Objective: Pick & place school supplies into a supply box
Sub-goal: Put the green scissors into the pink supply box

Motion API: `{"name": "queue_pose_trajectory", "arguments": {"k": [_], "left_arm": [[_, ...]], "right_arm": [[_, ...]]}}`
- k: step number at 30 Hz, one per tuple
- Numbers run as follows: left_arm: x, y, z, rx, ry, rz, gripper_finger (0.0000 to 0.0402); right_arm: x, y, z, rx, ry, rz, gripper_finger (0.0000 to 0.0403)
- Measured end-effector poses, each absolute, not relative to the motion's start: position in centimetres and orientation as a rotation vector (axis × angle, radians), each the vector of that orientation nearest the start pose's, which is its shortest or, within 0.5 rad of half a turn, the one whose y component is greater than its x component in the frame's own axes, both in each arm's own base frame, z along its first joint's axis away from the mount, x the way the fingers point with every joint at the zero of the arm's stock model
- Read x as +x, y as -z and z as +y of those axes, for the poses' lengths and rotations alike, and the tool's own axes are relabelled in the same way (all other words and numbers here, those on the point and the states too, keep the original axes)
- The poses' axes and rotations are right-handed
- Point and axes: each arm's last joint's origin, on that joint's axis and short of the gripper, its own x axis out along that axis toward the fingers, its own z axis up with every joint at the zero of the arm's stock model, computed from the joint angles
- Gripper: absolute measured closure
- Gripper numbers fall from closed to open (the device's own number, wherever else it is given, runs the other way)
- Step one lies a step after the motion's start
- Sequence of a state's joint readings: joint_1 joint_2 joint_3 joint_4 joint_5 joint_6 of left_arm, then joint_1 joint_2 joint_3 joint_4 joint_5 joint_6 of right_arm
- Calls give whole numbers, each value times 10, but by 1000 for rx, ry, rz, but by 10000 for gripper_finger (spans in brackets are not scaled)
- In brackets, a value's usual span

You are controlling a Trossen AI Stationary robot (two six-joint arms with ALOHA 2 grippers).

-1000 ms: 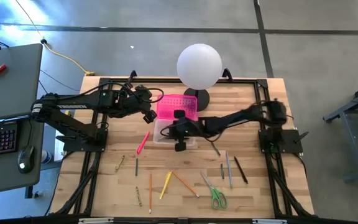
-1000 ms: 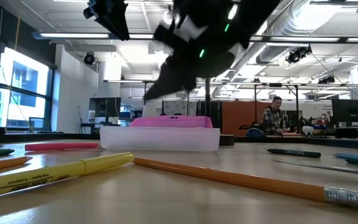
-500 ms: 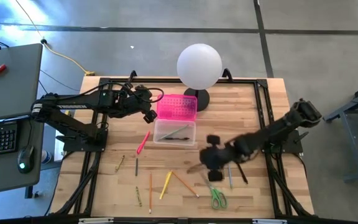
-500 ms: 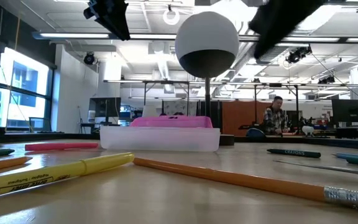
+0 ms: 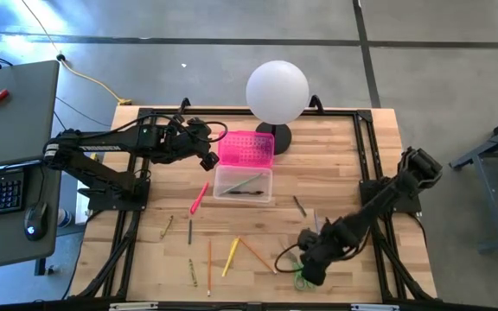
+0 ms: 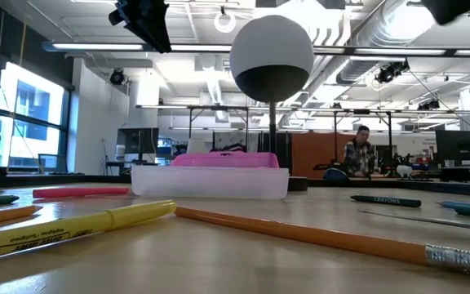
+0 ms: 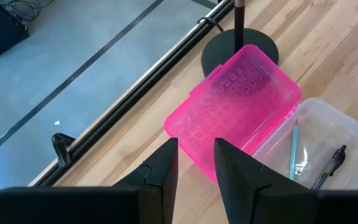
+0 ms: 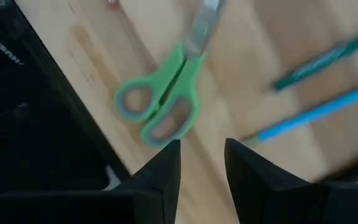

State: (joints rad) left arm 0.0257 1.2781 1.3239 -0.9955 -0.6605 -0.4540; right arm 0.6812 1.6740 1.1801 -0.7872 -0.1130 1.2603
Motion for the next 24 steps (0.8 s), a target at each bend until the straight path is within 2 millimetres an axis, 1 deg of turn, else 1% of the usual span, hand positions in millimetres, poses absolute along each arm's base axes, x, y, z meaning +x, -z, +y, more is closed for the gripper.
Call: {"name": "queue_pose_trajectory", "arguments": {"k": [4, 8, 11, 14, 17, 24], "left_arm": [[238, -354, 24, -127, -831, 741, 268], [238, -354, 24, -126, -837, 737, 268], [238, -354, 24, -124, -841, 736, 268], [238, -354, 24, -124, -841, 736, 268], [238, -354, 24, -124, -841, 736, 268], [238, -354, 25, -107, -860, 729, 268]], "right_arm": [[246, -197, 218, 711, 206, 1466, 300], [253, -183, 229, 783, 225, 1459, 300], [256, -170, 232, 801, 248, 1495, 300], [258, -160, 230, 816, 321, 1519, 300], [259, -156, 230, 813, 344, 1525, 300], [260, -156, 230, 816, 349, 1511, 300]]}}
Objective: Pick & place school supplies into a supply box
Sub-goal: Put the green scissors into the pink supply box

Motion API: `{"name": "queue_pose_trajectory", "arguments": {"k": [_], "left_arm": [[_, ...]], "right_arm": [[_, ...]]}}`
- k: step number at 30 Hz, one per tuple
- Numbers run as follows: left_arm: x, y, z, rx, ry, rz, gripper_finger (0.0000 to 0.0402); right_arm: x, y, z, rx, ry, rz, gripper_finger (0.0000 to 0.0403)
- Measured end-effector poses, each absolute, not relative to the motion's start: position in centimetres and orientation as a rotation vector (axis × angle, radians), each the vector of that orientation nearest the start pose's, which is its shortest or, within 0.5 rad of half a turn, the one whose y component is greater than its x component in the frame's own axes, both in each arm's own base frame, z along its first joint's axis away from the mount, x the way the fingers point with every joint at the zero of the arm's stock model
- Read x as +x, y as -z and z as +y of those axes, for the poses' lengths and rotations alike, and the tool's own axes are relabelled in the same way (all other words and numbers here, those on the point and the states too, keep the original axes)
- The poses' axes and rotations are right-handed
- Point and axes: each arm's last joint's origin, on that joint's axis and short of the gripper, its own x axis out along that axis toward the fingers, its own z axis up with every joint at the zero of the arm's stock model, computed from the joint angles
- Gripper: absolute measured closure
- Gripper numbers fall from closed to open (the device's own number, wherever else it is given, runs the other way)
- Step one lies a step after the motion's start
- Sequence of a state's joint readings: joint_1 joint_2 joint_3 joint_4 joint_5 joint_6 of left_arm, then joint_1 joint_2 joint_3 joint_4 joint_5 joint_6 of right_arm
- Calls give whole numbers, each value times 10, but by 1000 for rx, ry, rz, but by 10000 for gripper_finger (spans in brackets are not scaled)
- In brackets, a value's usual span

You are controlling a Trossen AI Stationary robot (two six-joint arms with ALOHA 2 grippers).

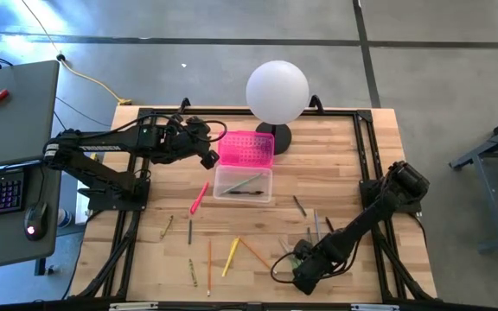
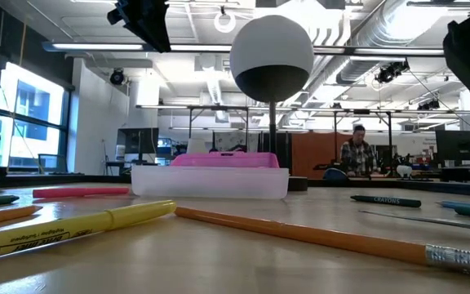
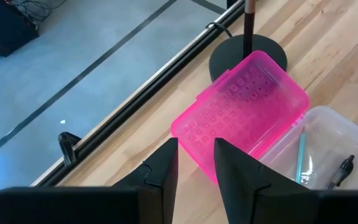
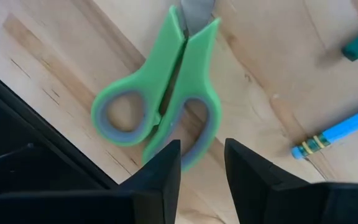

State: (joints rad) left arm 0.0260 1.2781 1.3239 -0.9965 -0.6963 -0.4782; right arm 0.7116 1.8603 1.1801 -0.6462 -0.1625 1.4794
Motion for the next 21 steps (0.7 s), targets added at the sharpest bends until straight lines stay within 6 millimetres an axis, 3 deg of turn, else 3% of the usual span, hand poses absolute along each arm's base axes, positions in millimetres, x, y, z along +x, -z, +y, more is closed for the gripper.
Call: {"name": "queue_pose_trajectory", "arguments": {"k": [15, 21], "left_arm": [[237, -354, 25, -103, -864, 729, 268], [237, -354, 25, -105, -865, 727, 268]], "right_arm": [[263, -129, 233, 694, 338, 1553, 303], [264, -128, 231, 606, 296, 1535, 358]]}}
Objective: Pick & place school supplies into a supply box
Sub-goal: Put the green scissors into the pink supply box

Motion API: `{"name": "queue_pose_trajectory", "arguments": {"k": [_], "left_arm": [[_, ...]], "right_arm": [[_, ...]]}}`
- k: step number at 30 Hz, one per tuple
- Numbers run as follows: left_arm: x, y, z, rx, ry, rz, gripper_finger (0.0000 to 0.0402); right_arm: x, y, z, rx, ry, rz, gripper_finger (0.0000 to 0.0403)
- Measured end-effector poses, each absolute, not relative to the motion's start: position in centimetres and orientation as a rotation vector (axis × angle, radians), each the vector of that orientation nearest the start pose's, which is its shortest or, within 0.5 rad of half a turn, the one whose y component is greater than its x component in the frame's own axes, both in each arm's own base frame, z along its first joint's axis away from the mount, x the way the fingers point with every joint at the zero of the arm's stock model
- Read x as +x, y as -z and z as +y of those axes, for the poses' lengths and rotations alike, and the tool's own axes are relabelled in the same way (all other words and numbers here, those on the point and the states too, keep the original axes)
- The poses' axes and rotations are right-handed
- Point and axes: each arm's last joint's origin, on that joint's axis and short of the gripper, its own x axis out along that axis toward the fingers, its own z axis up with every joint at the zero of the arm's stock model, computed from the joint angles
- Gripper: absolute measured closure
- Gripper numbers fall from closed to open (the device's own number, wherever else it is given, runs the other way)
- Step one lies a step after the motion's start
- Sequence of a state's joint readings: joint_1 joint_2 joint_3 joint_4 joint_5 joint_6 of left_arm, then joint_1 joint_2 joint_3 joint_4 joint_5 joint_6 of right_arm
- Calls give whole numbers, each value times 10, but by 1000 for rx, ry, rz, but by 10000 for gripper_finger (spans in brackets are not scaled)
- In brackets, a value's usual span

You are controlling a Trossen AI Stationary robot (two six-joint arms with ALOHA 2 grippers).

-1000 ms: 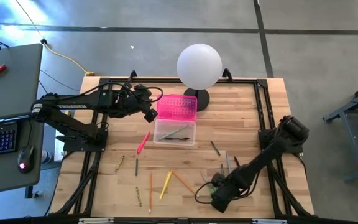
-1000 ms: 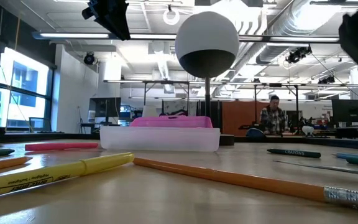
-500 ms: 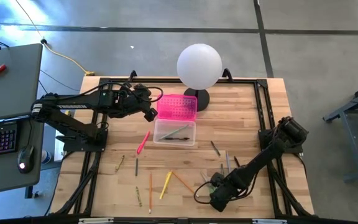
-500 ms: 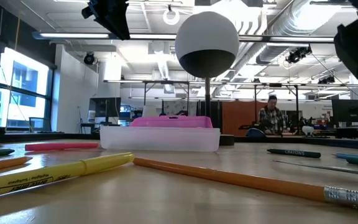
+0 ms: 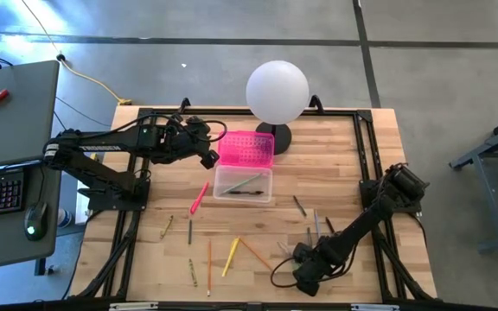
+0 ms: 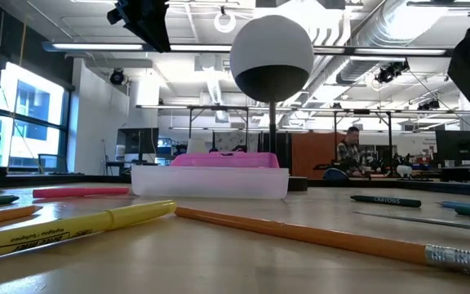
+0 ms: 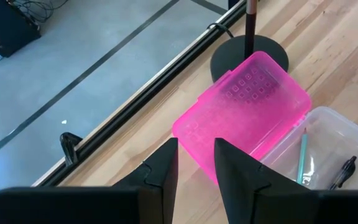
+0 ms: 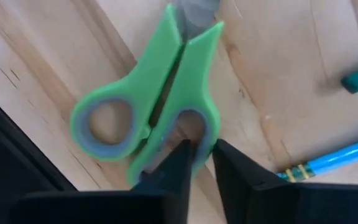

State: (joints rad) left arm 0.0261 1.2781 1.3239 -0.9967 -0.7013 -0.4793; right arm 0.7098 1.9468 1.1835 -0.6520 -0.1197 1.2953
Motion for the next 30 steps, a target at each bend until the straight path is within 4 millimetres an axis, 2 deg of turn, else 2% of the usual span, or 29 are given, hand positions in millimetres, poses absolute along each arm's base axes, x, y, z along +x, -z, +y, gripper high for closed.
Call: {"name": "queue_pose_trajectory", "arguments": {"k": [3, 9, 17, 30], "left_arm": [[237, -354, 25, -105, -865, 727, 268], [238, -354, 25, -106, -865, 727, 268], [237, -354, 25, -107, -865, 727, 268], [237, -354, 25, -109, -865, 726, 268]], "right_arm": [[264, -127, 231, 575, 257, 1546, 393], [267, -135, 232, 536, 263, 1526, 378], [266, -135, 231, 472, 253, 1531, 383], [266, -134, 232, 416, 212, 1499, 318]]}}
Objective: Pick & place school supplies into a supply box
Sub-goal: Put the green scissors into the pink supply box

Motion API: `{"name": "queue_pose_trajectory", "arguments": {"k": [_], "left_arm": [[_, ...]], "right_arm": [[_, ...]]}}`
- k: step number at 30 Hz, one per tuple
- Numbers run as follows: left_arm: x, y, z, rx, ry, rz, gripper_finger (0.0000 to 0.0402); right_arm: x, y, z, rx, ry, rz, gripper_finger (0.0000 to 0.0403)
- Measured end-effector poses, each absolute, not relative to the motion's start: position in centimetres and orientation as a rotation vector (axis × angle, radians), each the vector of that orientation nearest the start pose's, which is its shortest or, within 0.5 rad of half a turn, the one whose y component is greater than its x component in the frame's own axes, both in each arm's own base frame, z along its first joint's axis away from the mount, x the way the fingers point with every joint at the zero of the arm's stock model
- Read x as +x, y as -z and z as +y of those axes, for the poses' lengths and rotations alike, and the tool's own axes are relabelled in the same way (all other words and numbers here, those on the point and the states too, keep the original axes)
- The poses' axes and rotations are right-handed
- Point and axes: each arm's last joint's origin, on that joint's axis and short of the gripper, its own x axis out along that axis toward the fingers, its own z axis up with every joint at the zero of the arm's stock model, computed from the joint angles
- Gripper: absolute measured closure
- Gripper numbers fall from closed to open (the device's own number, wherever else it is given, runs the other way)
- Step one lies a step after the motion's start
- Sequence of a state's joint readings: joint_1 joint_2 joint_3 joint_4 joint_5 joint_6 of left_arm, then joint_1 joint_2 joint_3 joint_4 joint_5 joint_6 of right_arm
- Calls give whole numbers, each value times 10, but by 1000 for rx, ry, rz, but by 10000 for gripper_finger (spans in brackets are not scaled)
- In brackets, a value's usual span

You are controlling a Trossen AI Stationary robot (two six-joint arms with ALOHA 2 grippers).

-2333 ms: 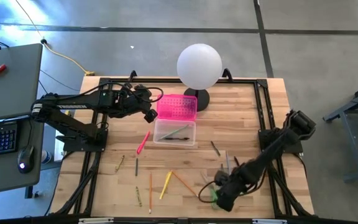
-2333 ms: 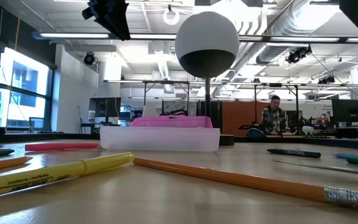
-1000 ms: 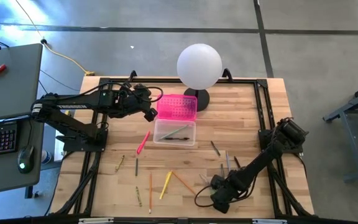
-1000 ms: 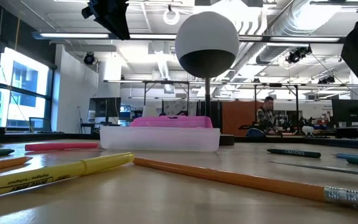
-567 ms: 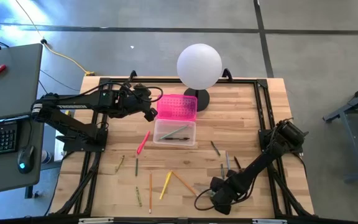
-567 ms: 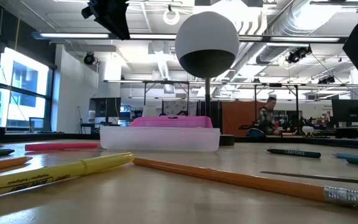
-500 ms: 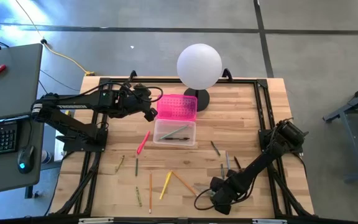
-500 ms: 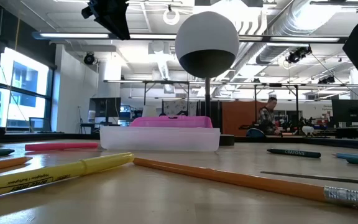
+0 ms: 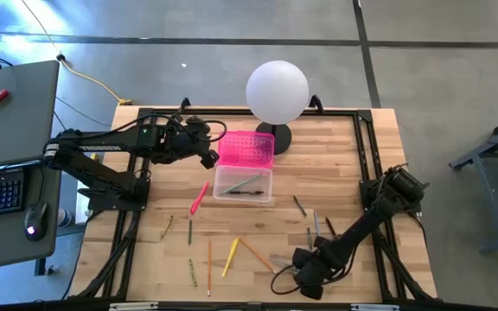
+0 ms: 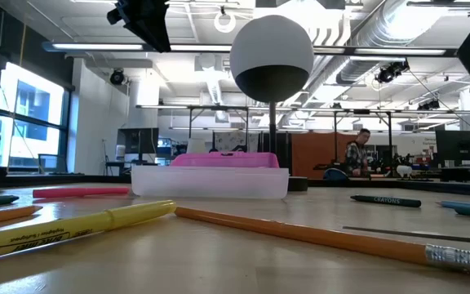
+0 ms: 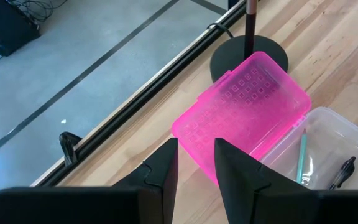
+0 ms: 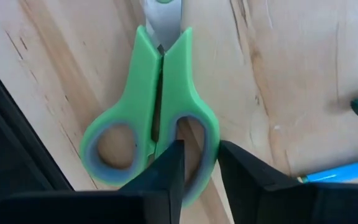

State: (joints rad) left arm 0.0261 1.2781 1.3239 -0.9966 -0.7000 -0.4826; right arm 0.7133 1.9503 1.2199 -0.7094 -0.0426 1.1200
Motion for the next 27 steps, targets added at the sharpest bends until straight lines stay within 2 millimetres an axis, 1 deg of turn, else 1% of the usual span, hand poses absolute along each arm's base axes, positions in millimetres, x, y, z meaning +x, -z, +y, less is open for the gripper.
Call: {"name": "queue_pose_trajectory", "arguments": {"k": [8, 15, 18, 22, 24, 27], "left_arm": [[238, -354, 25, -115, -864, 725, 268], [238, -354, 25, -124, -868, 720, 268], [238, -354, 25, -125, -869, 720, 268], [238, -354, 25, -125, -870, 720, 268], [238, -354, 25, -125, -870, 720, 268], [238, -354, 25, -125, -871, 720, 268]], "right_arm": [[260, -126, 227, 384, 237, 1498, 320], [263, -125, 227, 314, 206, 1444, 322], [263, -125, 226, 299, 215, 1425, 340], [264, -126, 226, 268, 195, 1419, 389], [264, -129, 226, 254, 179, 1410, 394], [264, -140, 223, 273, 162, 1395, 387]]}}
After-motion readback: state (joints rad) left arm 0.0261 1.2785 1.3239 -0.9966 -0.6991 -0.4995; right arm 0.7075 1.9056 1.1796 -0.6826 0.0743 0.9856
